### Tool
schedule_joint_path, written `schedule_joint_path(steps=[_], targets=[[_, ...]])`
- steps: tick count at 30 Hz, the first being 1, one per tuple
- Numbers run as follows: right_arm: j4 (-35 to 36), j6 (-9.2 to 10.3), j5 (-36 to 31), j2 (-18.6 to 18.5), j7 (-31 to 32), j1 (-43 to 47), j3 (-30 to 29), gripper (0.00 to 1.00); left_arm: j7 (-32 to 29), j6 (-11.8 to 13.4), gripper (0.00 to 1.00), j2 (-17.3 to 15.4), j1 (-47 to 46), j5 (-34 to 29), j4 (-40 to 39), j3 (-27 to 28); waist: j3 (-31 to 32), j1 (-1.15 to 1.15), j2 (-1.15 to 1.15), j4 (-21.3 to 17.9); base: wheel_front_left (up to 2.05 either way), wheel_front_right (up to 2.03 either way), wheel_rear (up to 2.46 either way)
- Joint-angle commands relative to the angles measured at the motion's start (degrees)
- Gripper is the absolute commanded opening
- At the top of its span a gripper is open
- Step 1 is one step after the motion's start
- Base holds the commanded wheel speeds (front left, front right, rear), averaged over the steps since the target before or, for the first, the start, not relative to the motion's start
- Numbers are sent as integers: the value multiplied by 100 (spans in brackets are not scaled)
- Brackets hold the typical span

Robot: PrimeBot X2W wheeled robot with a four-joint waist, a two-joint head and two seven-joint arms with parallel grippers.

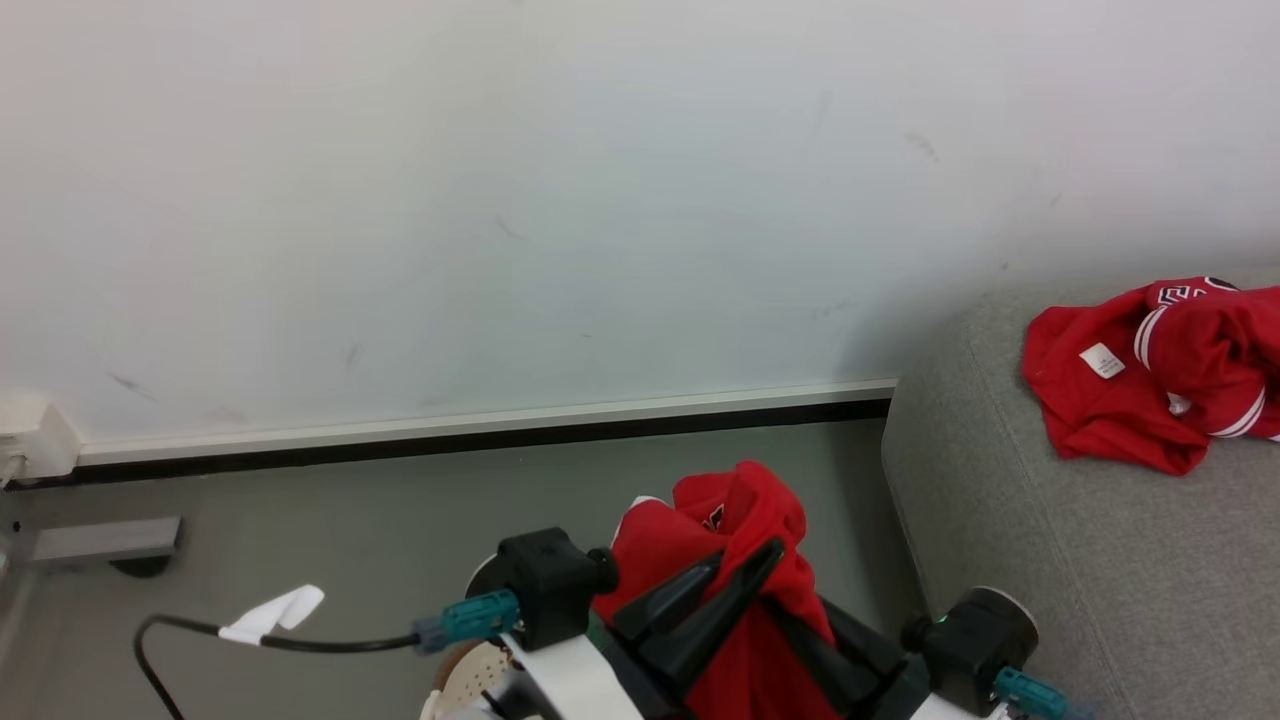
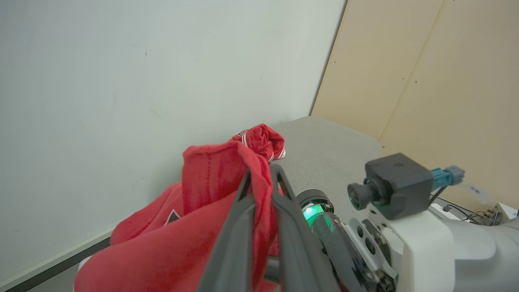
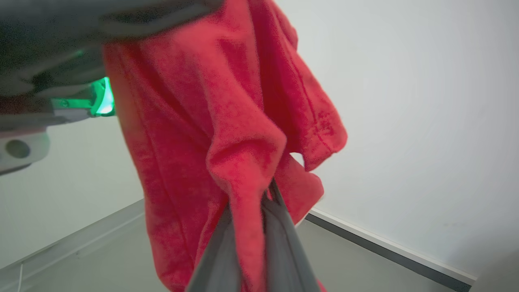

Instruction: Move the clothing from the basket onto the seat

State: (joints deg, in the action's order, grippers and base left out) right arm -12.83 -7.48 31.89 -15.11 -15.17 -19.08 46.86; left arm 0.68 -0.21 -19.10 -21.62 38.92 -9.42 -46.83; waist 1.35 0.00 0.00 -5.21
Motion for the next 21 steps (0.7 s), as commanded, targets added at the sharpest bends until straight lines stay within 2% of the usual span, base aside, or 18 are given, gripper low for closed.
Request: schedule_joint_path(steps=[1, 2, 3, 4, 5, 6, 12, 21], targets=[[20, -1, -5, -35, 4, -4, -141, 0, 48, 12, 0, -27, 54, -16, 50, 9, 1, 0, 0, -37, 0, 0, 0], [35, -1, -29, -18, 4, 32, -221, 0, 88, 31, 7, -25, 71, -39, 96, 20, -6, 0, 0, -64, 0, 0, 0], [51, -1, -68, -16, 4, 62, -313, 0, 109, 59, 33, -24, 86, -69, 140, 23, -15, 0, 0, -91, 0, 0, 0], [75, -1, -101, -17, 4, 90, -425, 0, 158, 65, 48, -20, 95, -99, 181, 16, -25, 0, 0, -119, 0, 0, 0], [100, -1, -135, -18, 4, 132, -523, 0, 202, 81, 94, -12, 101, -126, 222, 24, -35, 0, 0, -152, 0, 0, 0], [124, -1, -175, -28, 4, 175, -622, 0, 271, 113, 100, -8, 103, -163, 276, 46, -48, 0, 0, -186, 0, 0, 0], [321, -1, -414, -30, 3, 427, -1365, 0, 518, 87, 100, -23, 162, -345, 584, -46, -143, 0, 0, -487, 0, 0, 0], [560, -1, -655, -42, 3, 760, -2093, 0, 929, 47, 100, 153, 212, -474, 847, -164, -307, 0, 0, -1190, 0, 0, 0]])
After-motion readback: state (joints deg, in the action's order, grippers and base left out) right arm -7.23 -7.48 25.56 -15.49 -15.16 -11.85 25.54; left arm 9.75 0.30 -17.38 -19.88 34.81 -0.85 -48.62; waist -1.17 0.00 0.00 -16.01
